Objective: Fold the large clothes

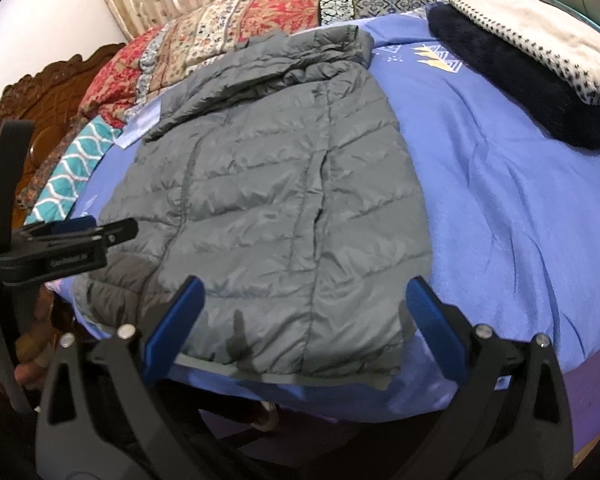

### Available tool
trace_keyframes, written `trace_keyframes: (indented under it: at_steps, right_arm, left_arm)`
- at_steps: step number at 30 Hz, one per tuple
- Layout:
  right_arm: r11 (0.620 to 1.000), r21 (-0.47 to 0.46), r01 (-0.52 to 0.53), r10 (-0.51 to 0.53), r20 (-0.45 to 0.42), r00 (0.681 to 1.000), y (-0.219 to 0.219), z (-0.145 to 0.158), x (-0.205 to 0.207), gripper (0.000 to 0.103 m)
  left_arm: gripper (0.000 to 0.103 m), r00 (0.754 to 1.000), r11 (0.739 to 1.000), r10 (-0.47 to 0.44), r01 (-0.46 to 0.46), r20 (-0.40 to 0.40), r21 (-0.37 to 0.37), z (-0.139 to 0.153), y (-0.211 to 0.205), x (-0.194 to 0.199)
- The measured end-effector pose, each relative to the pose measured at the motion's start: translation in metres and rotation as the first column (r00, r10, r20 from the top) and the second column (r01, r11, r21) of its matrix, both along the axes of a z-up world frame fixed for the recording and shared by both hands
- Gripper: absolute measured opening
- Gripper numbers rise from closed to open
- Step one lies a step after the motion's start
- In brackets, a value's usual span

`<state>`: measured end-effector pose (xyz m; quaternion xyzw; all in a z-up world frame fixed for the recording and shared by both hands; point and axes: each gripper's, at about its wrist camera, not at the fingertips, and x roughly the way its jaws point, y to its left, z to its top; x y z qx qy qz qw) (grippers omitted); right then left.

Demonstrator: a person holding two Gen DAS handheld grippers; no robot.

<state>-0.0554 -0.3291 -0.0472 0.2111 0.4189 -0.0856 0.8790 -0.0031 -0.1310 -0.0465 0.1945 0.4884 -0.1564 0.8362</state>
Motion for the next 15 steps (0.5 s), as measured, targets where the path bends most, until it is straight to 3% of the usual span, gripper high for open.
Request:
trace_keyframes:
  at_steps: [15]
  right_arm:
    - [1.0,0.004,0.001,-0.001,-0.009,1.0,-0.0008,-0.0012,0.003,0.094]
  left_arm:
    - [0.096,1.0,1.0,-0.003,0.003,-0.002,-0.002,-0.001,-0.001,0.0015]
